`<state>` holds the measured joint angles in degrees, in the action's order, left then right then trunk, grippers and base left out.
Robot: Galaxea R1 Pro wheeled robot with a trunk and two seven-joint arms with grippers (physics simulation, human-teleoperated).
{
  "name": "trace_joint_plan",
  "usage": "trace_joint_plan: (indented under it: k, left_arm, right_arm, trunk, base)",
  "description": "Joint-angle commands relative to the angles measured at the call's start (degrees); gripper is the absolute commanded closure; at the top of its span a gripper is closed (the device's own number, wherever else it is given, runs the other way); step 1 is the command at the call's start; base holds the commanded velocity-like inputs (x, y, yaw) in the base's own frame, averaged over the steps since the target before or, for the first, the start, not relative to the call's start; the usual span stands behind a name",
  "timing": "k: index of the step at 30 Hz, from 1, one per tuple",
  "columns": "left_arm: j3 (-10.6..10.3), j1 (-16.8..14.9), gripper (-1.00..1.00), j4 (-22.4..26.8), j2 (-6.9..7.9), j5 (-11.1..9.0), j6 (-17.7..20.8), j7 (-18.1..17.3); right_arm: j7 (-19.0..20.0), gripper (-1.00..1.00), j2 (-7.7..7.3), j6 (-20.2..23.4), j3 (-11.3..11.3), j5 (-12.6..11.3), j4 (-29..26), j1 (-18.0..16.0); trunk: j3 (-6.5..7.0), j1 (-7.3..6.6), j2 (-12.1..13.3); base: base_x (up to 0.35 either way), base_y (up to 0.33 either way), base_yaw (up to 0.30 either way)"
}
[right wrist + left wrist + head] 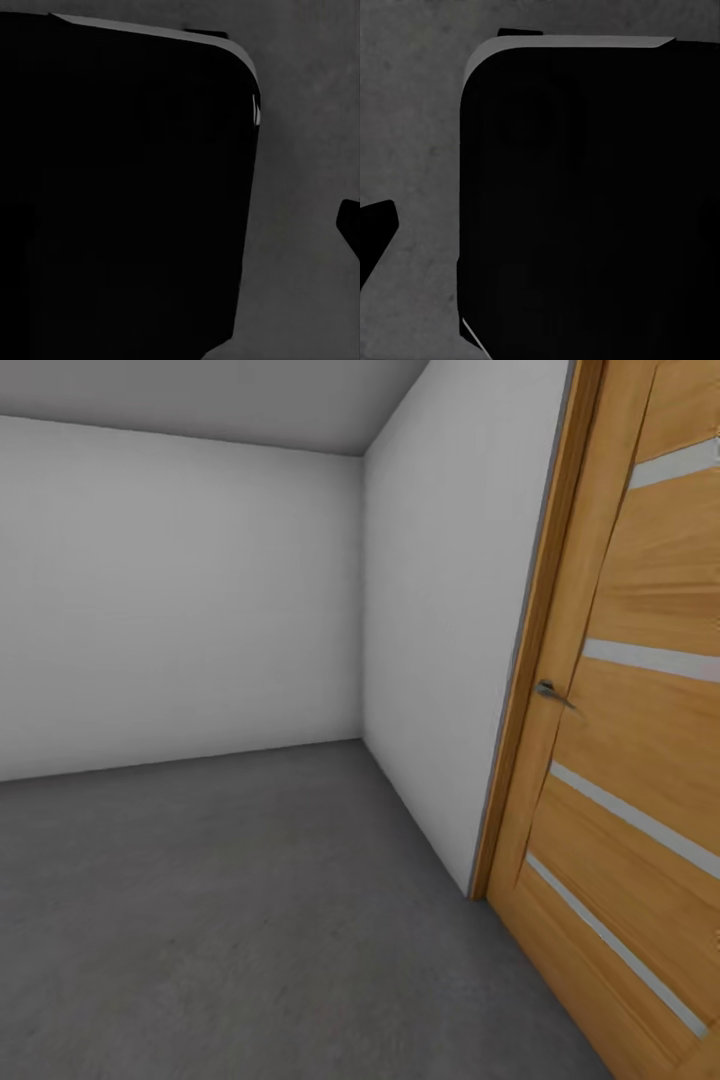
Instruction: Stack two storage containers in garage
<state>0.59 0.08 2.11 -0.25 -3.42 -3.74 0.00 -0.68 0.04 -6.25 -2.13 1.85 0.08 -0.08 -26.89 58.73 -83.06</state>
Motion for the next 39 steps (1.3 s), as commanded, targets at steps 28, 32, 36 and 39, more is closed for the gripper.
trace_joint_plan:
  k: [28,32,36,39]
  left_arm:
    - [0.08,0.01,-1.00,1.93,-0.30,-2.03,-0.21,0.08]
    - [0.04,0.01,-1.00,1.93,-0.25,-3.07,-0.21,0.09]
    - [0.03,0.01,-1.00,1.93,-0.15,-4.62,-0.21,0.09]
    - [0.01,0.01,-1.00,1.92,-0.12,-5.96,-0.21,0.09]
  right_arm:
    - [-0.04,-1.00,0.05,-2.27,0.05,0.05,0.01,-0.01]
    - [-0.03,-1.00,-0.01,-2.31,0.02,0.03,0.01,-0.01]
    - [-0.03,-1.00,-0.06,-2.35,0.01,0.00,0.01,-0.01]
    - [-0.03,-1.00,-0.11,-2.36,0.01,0.00,0.06,-0.01]
  trunk:
    - [-0.04,0.00,-0.02]
    - [-0.04,0.00,-0.02]
    - [-0.04,0.00,-0.02]
    - [-0.04,0.00,-0.02]
  base:
    - [0.001,0.001,-0.272]
    - [0.000,0.000,-0.287]
    - [0.000,0.000,-0.287]
    - [0.000,0.000,-0.287]
